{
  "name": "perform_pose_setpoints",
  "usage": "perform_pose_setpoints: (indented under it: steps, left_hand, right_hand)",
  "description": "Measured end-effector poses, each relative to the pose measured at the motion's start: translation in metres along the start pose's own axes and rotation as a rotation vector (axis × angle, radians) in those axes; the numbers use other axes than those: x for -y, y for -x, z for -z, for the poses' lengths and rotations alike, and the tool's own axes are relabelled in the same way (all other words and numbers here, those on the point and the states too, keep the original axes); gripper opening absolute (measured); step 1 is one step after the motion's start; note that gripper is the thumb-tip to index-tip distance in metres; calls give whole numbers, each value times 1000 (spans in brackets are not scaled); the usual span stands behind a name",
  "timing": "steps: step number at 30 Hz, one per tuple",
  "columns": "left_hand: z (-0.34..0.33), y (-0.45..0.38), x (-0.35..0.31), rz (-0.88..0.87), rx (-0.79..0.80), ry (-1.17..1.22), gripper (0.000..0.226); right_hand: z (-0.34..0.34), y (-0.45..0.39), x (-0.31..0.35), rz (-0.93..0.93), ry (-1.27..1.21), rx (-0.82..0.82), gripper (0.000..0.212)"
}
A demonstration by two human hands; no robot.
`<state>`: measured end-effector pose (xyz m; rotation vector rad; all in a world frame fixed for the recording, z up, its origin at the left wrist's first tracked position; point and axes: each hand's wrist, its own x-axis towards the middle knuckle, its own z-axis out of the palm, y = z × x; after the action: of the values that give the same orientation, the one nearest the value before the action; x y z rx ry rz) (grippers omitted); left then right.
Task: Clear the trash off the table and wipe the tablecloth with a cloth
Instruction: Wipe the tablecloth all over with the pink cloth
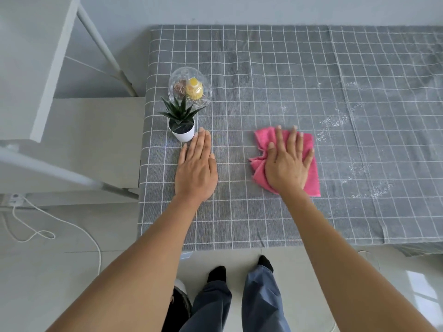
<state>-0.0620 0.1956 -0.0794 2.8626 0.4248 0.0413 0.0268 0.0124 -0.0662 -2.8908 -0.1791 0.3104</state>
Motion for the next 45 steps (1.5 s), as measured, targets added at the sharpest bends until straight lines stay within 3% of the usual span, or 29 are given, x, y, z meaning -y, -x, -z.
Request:
perform_pose_setpoints:
  steps: [5, 10, 13, 18, 21, 26, 29, 34, 38, 40, 45]
  left_hand:
    - [-1, 0, -1, 8, -7, -13, 59]
    - [-2, 0, -1, 17, -4, 14, 54]
    - [-1, -1, -1, 7, -1, 9, 54]
    - [-1, -1, 0, 7, 3, -2, 54]
    - [-1, 0, 0, 18, 5, -5, 54]
    - [0, -1, -1, 17, 5, 16, 54]
    - [-1, -2, 0, 6, 10, 15, 54]
    - [-1, -1, 2, -1, 12, -3, 54]
    - [-3, 0, 1, 5, -1, -3, 54]
    - [-3, 0, 1, 4, -3, -2, 54]
    - [-3, 0, 0, -9, -20, 0, 54]
  right_hand:
    - [-3, 9, 5, -151, -98, -60, 53]
    - [-19, 47, 41, 93, -47, -5, 53]
    - [-16, 41, 27, 168, 12, 30, 52]
    - [-3, 25, -8, -104, -51, -21, 53]
    - [-5, 32, 7, -143, -98, -36, 53]
    - [-19, 61, 41, 126, -32, 28, 53]
    - [-15, 53, 24, 214, 24, 42, 51]
    - [6, 13, -39, -52, 42, -12, 51]
    - [6, 11, -31, -249, -85, -81, 53]
    - [-2, 22, -6, -198, -67, -67, 55]
    - [-14, 52, 23, 193, -43, 8, 51]
